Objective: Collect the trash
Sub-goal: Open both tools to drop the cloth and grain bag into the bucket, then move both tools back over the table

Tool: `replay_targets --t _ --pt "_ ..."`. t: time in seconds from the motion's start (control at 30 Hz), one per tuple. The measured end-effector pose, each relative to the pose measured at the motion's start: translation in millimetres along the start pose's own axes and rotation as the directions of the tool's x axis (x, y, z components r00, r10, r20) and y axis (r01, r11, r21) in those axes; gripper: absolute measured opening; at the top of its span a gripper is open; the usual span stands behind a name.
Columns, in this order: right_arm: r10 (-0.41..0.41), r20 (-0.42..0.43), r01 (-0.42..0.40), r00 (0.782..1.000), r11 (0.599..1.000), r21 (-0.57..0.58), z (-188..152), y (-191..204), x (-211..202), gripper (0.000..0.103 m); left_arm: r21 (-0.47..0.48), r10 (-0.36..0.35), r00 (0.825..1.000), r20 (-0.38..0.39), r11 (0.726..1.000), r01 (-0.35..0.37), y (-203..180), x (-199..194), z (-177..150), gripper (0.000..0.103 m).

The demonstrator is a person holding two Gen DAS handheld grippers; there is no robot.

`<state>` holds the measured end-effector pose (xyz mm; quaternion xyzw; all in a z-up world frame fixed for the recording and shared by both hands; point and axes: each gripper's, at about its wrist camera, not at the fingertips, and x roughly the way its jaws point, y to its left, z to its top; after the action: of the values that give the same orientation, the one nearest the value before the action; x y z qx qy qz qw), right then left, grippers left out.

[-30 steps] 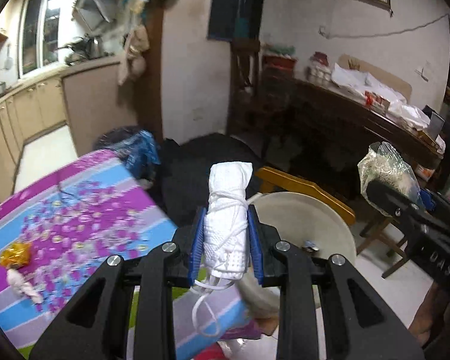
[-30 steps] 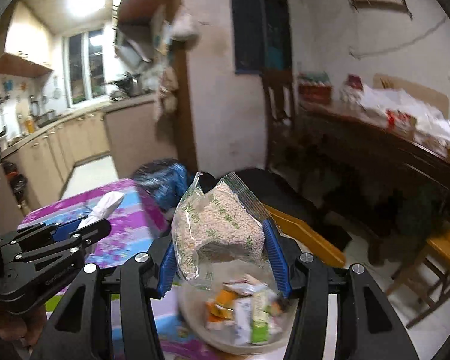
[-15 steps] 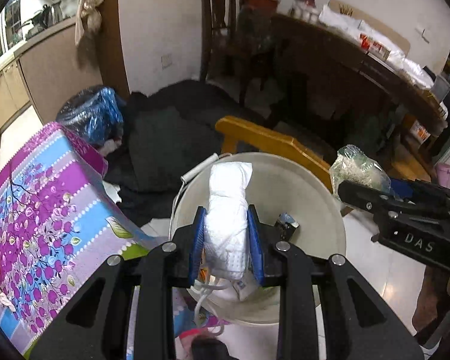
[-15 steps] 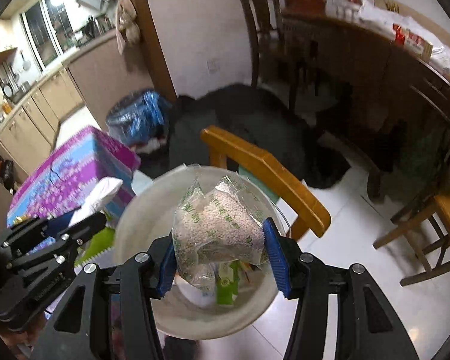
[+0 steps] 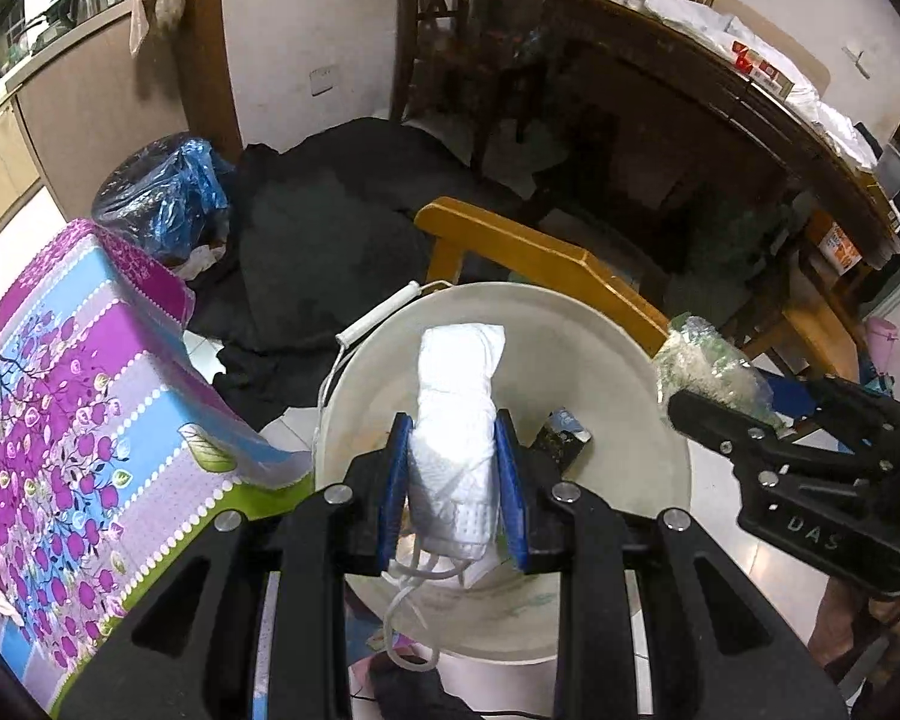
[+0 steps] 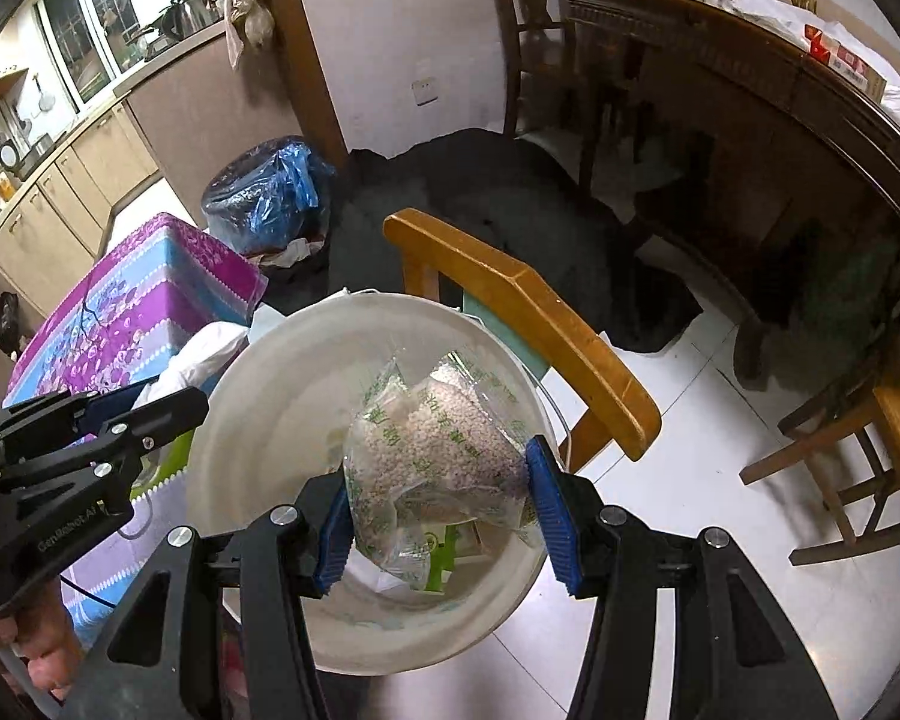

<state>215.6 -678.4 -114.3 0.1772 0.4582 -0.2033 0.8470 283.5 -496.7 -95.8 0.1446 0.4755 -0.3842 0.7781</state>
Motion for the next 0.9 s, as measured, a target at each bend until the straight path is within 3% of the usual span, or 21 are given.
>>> replay_targets --t 0.6,0.67,0.73,0.9 --pt "0.005 -0.041 -0.007 0.999 0.999 -0.035 -2 2 9 0.054 0.021 0.006 1.0 -0.028 1.0 -0.005 -7 11 1 0.027" --pt "0.007 -0.045 -0.008 0.999 0.999 -0.036 -2 2 11 0.055 0.021 0.027 0.999 -0.035 0.999 -0.027 -7 14 1 0.035" --pt "0.009 -0.045 -0.011 0.999 0.999 -0.034 -3 1 13 0.057 0.013 0.038 0.999 -0.033 0.999 -0.038 -4 16 0 0.055" --pt "0.009 -0.035 -0.01 0.999 1.0 -0.022 -2 -4 13 0.062 0.008 0.059 0.997 -0.041 0.998 -0.059 1 21 -3 0.062"
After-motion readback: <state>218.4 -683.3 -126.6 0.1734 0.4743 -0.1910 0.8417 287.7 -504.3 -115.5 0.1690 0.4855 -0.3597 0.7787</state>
